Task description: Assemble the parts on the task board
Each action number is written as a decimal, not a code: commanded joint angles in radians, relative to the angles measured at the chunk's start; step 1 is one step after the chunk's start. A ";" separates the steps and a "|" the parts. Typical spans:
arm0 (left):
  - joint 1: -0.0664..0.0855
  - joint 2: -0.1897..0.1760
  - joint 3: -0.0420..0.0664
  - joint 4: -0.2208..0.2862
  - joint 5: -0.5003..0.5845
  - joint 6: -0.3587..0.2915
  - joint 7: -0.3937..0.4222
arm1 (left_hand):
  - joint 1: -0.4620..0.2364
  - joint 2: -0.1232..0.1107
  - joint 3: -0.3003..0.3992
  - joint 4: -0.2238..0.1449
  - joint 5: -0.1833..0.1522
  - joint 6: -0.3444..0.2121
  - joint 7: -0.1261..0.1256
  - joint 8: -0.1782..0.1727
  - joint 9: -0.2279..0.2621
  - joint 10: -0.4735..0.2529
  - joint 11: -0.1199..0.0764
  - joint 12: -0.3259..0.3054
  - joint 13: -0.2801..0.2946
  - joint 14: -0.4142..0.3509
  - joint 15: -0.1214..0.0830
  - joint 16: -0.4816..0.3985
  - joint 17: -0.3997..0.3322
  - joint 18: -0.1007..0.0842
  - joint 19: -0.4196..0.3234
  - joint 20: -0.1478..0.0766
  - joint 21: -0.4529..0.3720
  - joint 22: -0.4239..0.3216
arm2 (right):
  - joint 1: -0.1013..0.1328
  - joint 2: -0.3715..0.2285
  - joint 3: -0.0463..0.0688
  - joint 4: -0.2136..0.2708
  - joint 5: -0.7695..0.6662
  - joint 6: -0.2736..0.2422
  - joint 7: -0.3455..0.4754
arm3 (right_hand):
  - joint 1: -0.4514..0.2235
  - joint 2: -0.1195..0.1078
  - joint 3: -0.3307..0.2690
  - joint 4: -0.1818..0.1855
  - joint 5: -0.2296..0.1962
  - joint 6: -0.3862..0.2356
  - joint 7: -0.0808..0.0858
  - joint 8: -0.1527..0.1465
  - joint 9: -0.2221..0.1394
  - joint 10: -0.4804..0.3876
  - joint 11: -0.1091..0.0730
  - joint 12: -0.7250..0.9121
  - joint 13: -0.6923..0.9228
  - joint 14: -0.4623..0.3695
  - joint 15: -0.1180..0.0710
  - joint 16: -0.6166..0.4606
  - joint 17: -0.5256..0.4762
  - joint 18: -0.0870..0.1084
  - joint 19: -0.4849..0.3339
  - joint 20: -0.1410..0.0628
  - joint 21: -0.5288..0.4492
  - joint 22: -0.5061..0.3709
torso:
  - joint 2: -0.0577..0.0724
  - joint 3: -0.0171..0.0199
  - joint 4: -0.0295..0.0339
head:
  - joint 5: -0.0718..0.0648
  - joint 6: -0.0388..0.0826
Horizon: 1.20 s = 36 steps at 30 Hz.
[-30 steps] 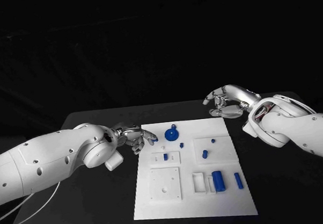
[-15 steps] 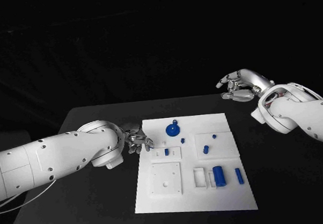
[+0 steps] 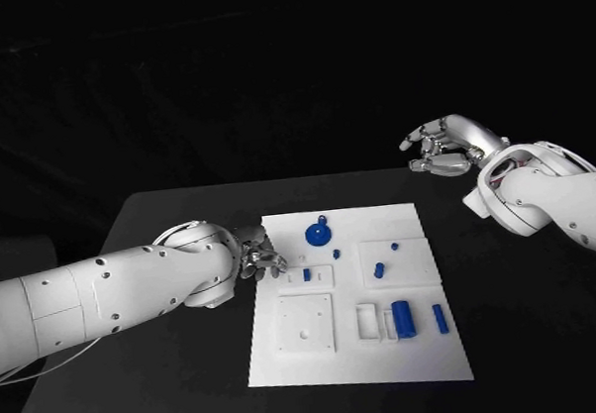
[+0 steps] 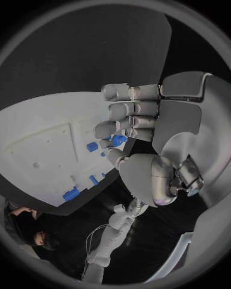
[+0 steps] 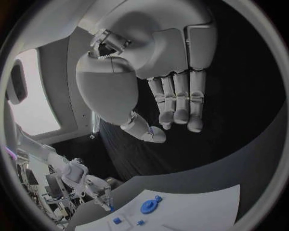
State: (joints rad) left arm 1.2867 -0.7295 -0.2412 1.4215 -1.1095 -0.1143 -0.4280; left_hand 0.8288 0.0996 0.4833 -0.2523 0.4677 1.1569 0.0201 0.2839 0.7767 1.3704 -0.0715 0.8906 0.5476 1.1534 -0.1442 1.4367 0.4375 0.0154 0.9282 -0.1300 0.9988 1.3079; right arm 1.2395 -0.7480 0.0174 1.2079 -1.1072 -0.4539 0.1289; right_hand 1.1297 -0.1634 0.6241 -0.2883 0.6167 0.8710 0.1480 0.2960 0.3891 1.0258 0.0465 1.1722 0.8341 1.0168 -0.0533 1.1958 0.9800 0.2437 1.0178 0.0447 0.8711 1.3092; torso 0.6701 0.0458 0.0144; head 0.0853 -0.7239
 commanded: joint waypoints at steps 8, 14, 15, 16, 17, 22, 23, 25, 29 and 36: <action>-0.003 0.024 0.001 -0.017 0.004 0.058 0.001 | -0.010 -0.090 0.334 -0.022 -0.172 0.030 -0.009 -0.002 -0.004 0.038 -0.029 0.007 -0.001 0.066 -0.054 0.001 -0.001 0.012 0.028 -0.140 0.003 0.010 | 0.001 0.003 0.001 0.007 0.005 0.010 0.006 | 0.005 -0.009 0.008 -0.001 0.004 0.000 0.010 -0.005 -0.001 -0.005 -0.001 -0.005 -0.001 -0.005 -0.001 -0.006 -0.001 0.018 -0.007 0.002 -0.004 0.016 | 0.000 -0.0014 0.0003 | 0.001 -0.008; -0.007 0.029 0.001 -0.025 0.007 0.069 0.002 | -0.014 -0.089 0.339 -0.024 -0.174 0.030 -0.009 -0.003 -0.004 0.039 -0.029 0.007 -0.002 0.066 -0.053 0.001 -0.001 0.012 0.029 -0.140 0.003 0.010 | 0.001 0.005 0.001 0.008 0.006 0.012 0.006 | 0.004 -0.009 0.009 0.000 0.004 0.000 0.010 -0.005 -0.001 -0.005 -0.001 -0.005 -0.001 -0.005 -0.001 -0.006 -0.001 0.018 -0.007 0.002 -0.004 0.016 | 0.000 0.0002 0.0009 | 0.000 -0.009; -0.007 0.030 0.001 -0.026 0.008 0.071 0.002 | -0.015 -0.089 0.339 -0.024 -0.174 0.030 -0.009 -0.003 -0.004 0.039 -0.028 0.007 -0.002 0.066 -0.053 0.001 -0.001 0.012 0.029 -0.140 0.003 0.010 | 0.001 0.005 0.001 0.008 0.007 0.013 0.006 | 0.004 -0.009 0.009 0.000 0.004 0.000 0.010 -0.005 -0.001 -0.005 -0.001 -0.005 -0.001 -0.005 -0.001 -0.006 -0.001 0.018 -0.007 0.002 -0.004 0.016 | 0.000 0.0002 0.0009 | 0.000 -0.009; -0.008 0.032 0.001 -0.028 0.009 0.073 0.003 | -0.015 -0.089 0.339 -0.024 -0.174 0.030 -0.009 -0.003 -0.004 0.039 -0.029 0.007 -0.002 0.066 -0.053 0.001 -0.001 0.012 0.029 -0.140 0.003 0.010 | 0.001 0.005 0.001 0.008 0.007 0.013 0.005 | 0.004 -0.009 0.009 0.000 0.004 0.000 0.010 -0.005 -0.001 -0.005 -0.001 -0.005 -0.001 -0.005 -0.001 -0.006 -0.001 0.018 -0.007 0.002 -0.004 0.016 | -0.001 0.0003 0.0004 | -0.001 -0.010; -0.008 0.035 0.001 -0.029 0.010 0.076 0.003 | -0.015 -0.089 0.340 -0.025 -0.174 0.030 -0.009 -0.003 -0.004 0.039 -0.029 0.007 -0.002 0.066 -0.053 0.001 -0.001 0.012 0.029 -0.140 0.003 0.010 | 0.001 0.005 0.001 0.008 0.007 0.013 0.005 | 0.004 -0.009 0.010 0.000 0.004 -0.001 0.010 -0.005 -0.001 -0.005 -0.001 -0.005 -0.001 -0.005 -0.001 -0.006 -0.001 0.018 -0.007 0.002 -0.004 0.016 | -0.001 0.0003 0.0001 | 0.000 -0.011; -0.011 0.050 0.001 -0.040 0.017 0.085 0.004 | -0.017 -0.088 0.341 -0.026 -0.173 0.030 -0.009 -0.003 -0.004 0.039 -0.029 0.007 -0.002 0.066 -0.053 0.001 -0.001 0.013 0.029 -0.140 0.003 0.010 | 0.001 0.005 0.001 0.010 0.008 0.014 0.005 | 0.005 -0.009 0.010 0.000 0.004 0.000 0.010 -0.005 -0.001 -0.005 -0.001 -0.005 -0.001 -0.005 -0.001 -0.005 -0.001 0.018 -0.007 0.002 -0.004 0.016 | -0.001 0.0002 0.0000 | 0.000 -0.011; -0.012 0.054 0.001 -0.044 0.018 0.088 0.004 | -0.018 -0.088 0.342 -0.027 -0.172 0.030 -0.009 -0.003 -0.004 0.039 -0.029 0.008 -0.002 0.067 -0.053 0.001 -0.001 0.013 0.029 -0.140 0.003 0.011 | 0.001 0.005 0.001 0.009 0.008 0.015 0.005 | 0.005 -0.009 0.010 0.000 0.004 0.000 0.010 -0.005 -0.001 -0.005 -0.001 -0.005 -0.001 -0.005 -0.001 -0.005 -0.001 0.018 -0.007 0.002 -0.004 0.016 | -0.001 0.0002 0.0002 | -0.002 -0.012; -0.013 0.059 0.001 -0.050 0.018 0.090 0.004 | -0.020 -0.087 0.344 -0.028 -0.170 0.031 -0.009 -0.003 -0.004 0.040 -0.029 0.008 -0.002 0.067 -0.053 0.001 -0.001 0.013 0.029 -0.140 0.003 0.011 | 0.001 0.005 0.001 0.010 0.008 0.015 0.005 | 0.004 -0.009 0.011 0.000 0.004 -0.001 0.010 -0.005 -0.001 -0.005 -0.001 -0.004 -0.001 -0.005 -0.001 -0.005 -0.001 0.018 -0.007 0.002 -0.004 0.016 | -0.001 0.0002 0.0001 | -0.002 -0.013; -0.017 0.064 0.001 -0.058 0.021 0.096 0.005 | -0.022 -0.086 0.345 -0.029 -0.169 0.031 -0.009 -0.003 -0.004 0.040 -0.029 0.008 -0.002 0.067 -0.053 0.001 -0.001 0.012 0.029 -0.140 0.003 0.011 | 0.001 0.004 0.001 0.012 0.008 0.016 0.005 | 0.005 -0.009 0.011 0.000 0.004 -0.001 0.010 -0.005 -0.001 -0.006 -0.001 -0.004 -0.001 -0.005 -0.001 -0.005 -0.001 0.018 -0.007 0.002 -0.004 0.016 | 0.000 -0.0001 0.0002 | -0.003 -0.013; -0.018 0.063 0.002 -0.064 0.038 0.115 0.002 | -0.023 -0.086 0.345 -0.029 -0.169 0.031 -0.009 -0.003 -0.004 0.039 -0.029 0.008 -0.002 0.067 -0.053 0.001 -0.001 0.012 0.029 -0.140 0.004 0.011 | 0.001 0.004 0.001 0.014 0.009 0.018 0.004 | 0.005 -0.009 0.012 0.000 0.004 -0.001 0.010 -0.005 -0.001 -0.006 -0.001 -0.004 -0.001 -0.005 -0.001 -0.005 -0.001 0.018 -0.007 0.002 -0.004 0.016 | -0.001 -0.0007 0.0004 | -0.004 -0.015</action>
State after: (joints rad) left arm 1.2688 -0.6677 -0.2404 1.3581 -1.0940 -0.0289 -0.4281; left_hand 0.8087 0.0038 0.6530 -0.1113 0.2953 1.1875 0.0071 0.2845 0.7732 1.4077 -0.0984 0.8946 0.5464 1.1959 -0.1661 1.4366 0.4371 0.0154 0.9509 -0.1358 0.9988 1.3075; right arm 1.2403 -0.7442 0.0176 1.2191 -1.0992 -0.4497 0.1274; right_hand 1.1297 -0.1634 0.6295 -0.2884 0.6166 0.8700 0.1529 0.2960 0.3893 1.0258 0.0464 1.1722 0.8343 1.0152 -0.0514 1.1958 0.9801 0.2446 1.0179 0.0448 0.8711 1.3092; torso 0.6694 0.0457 0.0145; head 0.0825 -0.7377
